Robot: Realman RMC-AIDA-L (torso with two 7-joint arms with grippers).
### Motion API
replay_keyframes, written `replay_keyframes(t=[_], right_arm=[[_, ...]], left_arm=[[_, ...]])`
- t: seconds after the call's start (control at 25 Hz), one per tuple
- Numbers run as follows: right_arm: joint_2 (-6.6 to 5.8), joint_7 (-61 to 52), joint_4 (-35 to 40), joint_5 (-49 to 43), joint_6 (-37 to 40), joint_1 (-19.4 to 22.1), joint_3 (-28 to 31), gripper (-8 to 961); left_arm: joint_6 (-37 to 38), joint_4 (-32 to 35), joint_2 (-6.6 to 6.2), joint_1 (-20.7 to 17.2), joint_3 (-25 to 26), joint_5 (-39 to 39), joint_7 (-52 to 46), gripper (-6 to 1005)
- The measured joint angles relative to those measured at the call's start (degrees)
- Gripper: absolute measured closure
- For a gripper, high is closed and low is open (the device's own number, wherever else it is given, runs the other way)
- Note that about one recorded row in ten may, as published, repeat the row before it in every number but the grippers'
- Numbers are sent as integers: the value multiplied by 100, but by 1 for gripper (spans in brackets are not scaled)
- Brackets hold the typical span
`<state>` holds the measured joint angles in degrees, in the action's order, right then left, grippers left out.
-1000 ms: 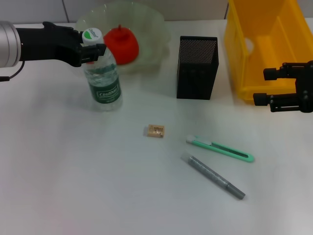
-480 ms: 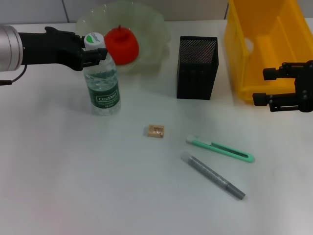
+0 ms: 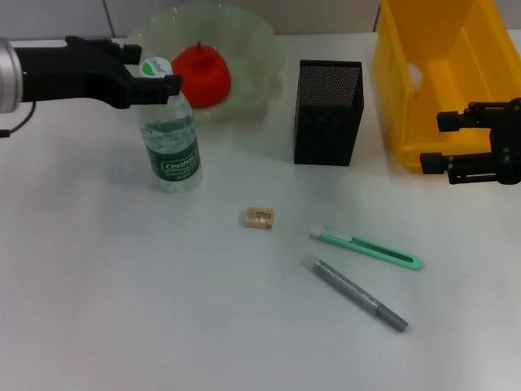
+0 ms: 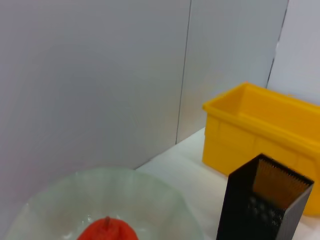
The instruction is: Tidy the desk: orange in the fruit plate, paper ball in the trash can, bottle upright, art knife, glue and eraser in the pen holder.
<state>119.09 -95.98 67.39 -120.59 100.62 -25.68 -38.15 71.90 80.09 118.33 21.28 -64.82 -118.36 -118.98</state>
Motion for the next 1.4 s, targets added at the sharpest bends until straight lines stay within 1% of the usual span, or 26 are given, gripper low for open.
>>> replay_keyframes(t=[0.08,0.16,0.2,0.28,0.32,0.36,0.4,0.44,0.52,0.6,0.68,0.8,0.88,1.0,1.12,1.28,1.4], right_arm=[[0,-97,69,0,26,-6,-10,189],[-2,-312,218,-2,43,-12,-136,189],[-5,-500,352,-13,52,-13,-276,189],[-12,-960,702,-102,52,-32,-610,189],[-12,-1509,1119,-338,32,-104,-1003,189],[-12,-1509,1119,-338,32,-104,-1003,189],[-12,-2131,1532,-700,13,-281,-1448,189],[-12,-2131,1532,-700,13,-281,-1448,189],[-19,-2725,1728,-1181,81,-594,-1811,189],[-23,-3239,1720,-1707,203,-990,-2095,189],[-24,-3660,1537,-2183,314,-1435,-2367,190],[-16,-4108,1025,-2685,299,-2000,-2864,190],[4,-4399,546,-2914,91,-2330,-3270,190],[19,-4647,-192,-2985,-368,-2700,-3820,190],[41,-4751,-837,-2979,-825,-2967,-4345,190],[68,-4767,-1198,-2705,-1337,-3053,-4978,190],[69,-4771,-1416,-2439,-1629,-3117,-5300,190]], left_arm=[[0,0,0,0,0,0,0,256],[572,55,0,-95,624,582,584,232],[921,26,-8,-163,954,941,919,220],[921,26,-8,-163,954,941,919,196],[1139,-10,-12,-209,1162,1146,1135,184],[1941,-292,-19,-394,1881,1663,1840,172],[2109,-380,-19,-434,2019,1708,1979,172],[2347,-513,-21,-488,2213,1763,2178,172],[2737,-774,-31,-574,2465,1779,2525,172],[3110,-1108,-48,-642,2656,1768,2948,172],[3380,-1468,-75,-720,2753,1740,3388,172],[3656,-2021,-165,-827,2779,1721,3937,172],[3744,-2341,-230,-866,2788,1716,4160,173],[3791,-2571,-293,-899,2798,1713,4282,173],[3802,-2632,-328,-920,2801,1712,4310,173],[3805,-2638,-330,-933,2782,1711,4338,173],[3798,-2640,-331,-926,2757,1681,4412,173]])
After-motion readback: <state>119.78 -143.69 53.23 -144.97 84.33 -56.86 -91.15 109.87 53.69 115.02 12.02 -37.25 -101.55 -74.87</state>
